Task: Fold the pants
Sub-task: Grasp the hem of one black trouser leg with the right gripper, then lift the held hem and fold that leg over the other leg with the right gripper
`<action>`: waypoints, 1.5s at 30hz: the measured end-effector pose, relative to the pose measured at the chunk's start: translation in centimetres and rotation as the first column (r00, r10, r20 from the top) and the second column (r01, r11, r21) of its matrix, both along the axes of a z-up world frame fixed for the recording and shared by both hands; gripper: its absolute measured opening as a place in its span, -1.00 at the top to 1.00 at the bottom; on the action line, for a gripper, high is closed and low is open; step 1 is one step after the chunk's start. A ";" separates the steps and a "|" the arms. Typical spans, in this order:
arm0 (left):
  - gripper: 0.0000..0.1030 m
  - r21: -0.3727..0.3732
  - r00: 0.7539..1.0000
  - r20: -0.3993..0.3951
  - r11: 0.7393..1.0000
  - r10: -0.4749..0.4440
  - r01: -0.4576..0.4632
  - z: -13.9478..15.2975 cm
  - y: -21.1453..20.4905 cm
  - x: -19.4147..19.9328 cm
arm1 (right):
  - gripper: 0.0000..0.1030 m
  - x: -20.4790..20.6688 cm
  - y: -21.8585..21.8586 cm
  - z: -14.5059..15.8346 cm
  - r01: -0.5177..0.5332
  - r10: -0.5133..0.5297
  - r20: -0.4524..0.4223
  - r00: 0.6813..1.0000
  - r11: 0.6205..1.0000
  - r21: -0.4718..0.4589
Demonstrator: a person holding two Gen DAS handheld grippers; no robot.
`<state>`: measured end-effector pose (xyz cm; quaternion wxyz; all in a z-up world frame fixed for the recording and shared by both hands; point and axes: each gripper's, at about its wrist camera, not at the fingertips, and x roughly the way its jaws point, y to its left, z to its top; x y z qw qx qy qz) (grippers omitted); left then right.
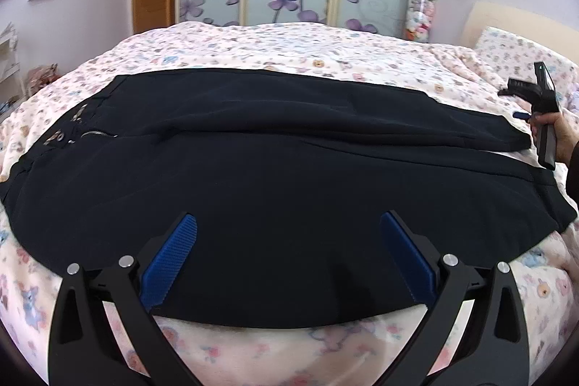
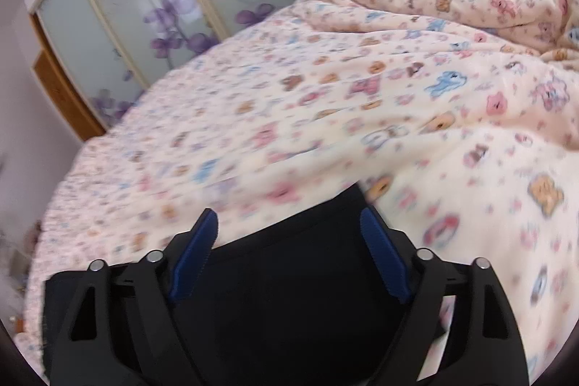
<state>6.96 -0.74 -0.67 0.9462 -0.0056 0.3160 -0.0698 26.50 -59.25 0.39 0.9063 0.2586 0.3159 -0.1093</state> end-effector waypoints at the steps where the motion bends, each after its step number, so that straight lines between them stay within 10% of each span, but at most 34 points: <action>1: -0.97 0.002 1.000 0.004 1.000 0.005 -0.005 0.0 0.0 -0.1 | -0.55 0.6 -0.2 -0.4 0.010 -0.010 -0.017 1.000 1.000 -0.024; 8: -0.97 0.038 0.999 0.046 0.999 -0.003 0.002 0.1 -0.7 -0.5 | -0.26 3.2 -0.7 -3.7 0.014 -0.029 -0.129 0.991 0.994 -0.112; 14: -0.97 0.042 0.999 0.032 0.999 -0.013 0.012 0.1 -0.8 -0.1 | 0.55 1.8 -0.5 -3.5 -0.005 -0.005 -0.095 0.995 0.994 -0.110; 25: -0.97 0.018 0.997 0.078 1.000 0.005 -0.007 0.6 -0.4 -0.7 | 0.58 -7.6 2.2 2.8 -0.084 0.104 0.116 0.988 0.983 -0.164; 36: -0.97 -0.057 0.987 0.157 0.998 0.036 -0.028 1.7 1.0 -1.2 | 0.61 -21.0 5.2 2.8 -0.155 0.169 0.221 0.961 0.985 -0.076; 45: -0.97 -0.096 0.977 0.199 0.994 0.080 -0.061 2.5 2.1 -1.5 | 0.61 -26.4 9.3 -2.2 -0.158 0.158 -0.018 0.987 0.986 -0.045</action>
